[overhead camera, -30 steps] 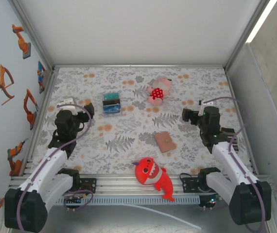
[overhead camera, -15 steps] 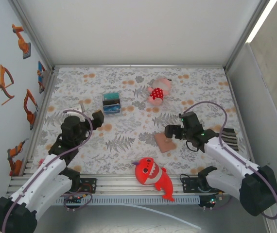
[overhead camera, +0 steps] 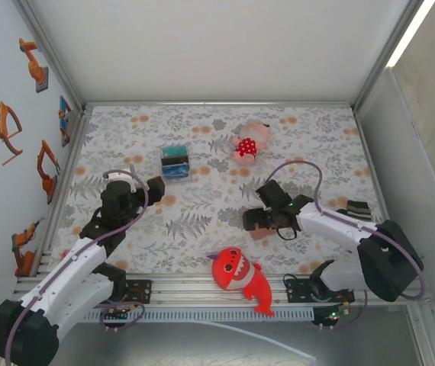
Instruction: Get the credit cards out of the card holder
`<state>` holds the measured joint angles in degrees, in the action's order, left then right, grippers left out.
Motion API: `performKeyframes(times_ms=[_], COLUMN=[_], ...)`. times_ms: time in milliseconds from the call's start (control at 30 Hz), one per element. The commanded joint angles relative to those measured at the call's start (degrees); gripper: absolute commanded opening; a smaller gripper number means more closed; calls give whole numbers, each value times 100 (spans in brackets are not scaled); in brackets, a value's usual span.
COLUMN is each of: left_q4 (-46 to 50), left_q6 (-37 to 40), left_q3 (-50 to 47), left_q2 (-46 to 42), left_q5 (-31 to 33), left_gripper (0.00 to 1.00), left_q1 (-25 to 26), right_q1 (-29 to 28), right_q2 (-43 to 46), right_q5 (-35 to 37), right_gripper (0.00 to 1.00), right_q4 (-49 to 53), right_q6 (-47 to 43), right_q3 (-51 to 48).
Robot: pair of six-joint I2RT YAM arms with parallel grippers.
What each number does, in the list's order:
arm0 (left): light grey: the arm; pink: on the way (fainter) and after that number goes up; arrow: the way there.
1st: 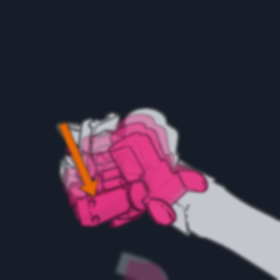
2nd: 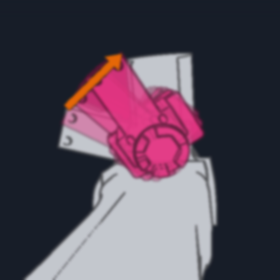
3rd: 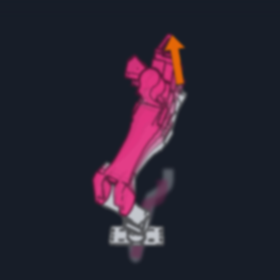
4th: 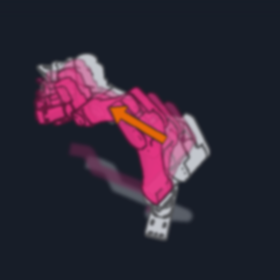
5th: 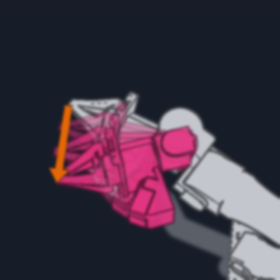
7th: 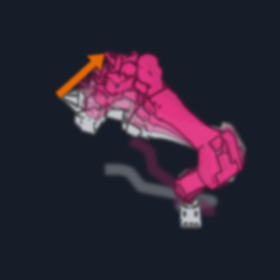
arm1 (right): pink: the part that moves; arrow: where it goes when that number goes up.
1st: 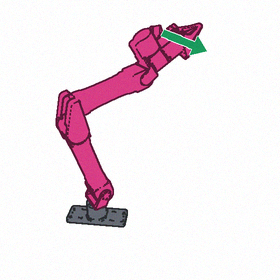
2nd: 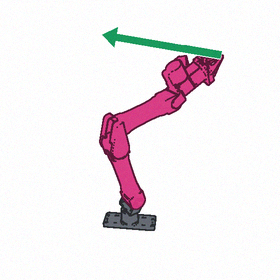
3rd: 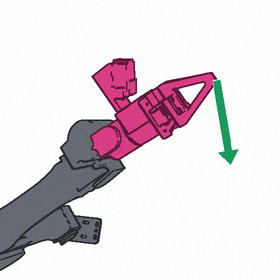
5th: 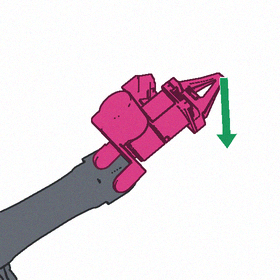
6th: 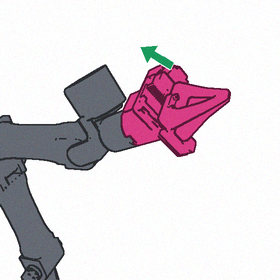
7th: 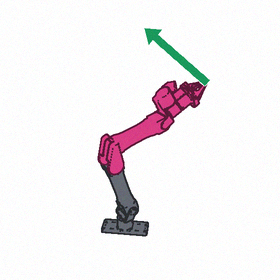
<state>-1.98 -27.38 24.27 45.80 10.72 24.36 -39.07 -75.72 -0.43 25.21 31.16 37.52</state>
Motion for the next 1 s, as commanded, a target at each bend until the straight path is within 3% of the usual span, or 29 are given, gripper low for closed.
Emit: performKeyframes(times_ms=[0,433,700,967], left_q4=[109,23,49,20], left_q6=[-15,-98,-154,-194], left_q3=[190,236,207,242], left_q2=[86,257,194,205], left_q5=[35,61,130,184], left_gripper=[97,97,97,97], left_q1=[22,29,29,22], right_q1=[-78,-385,-660,-804], right_q2=[-128,-673,-1121,-1148], right_q5=[-12,168,557,837], right_gripper=[100,97,86,68], right_q4=[79,25,346,398], right_q6=[124,250,293,287], right_q3=[135,279,582,781])
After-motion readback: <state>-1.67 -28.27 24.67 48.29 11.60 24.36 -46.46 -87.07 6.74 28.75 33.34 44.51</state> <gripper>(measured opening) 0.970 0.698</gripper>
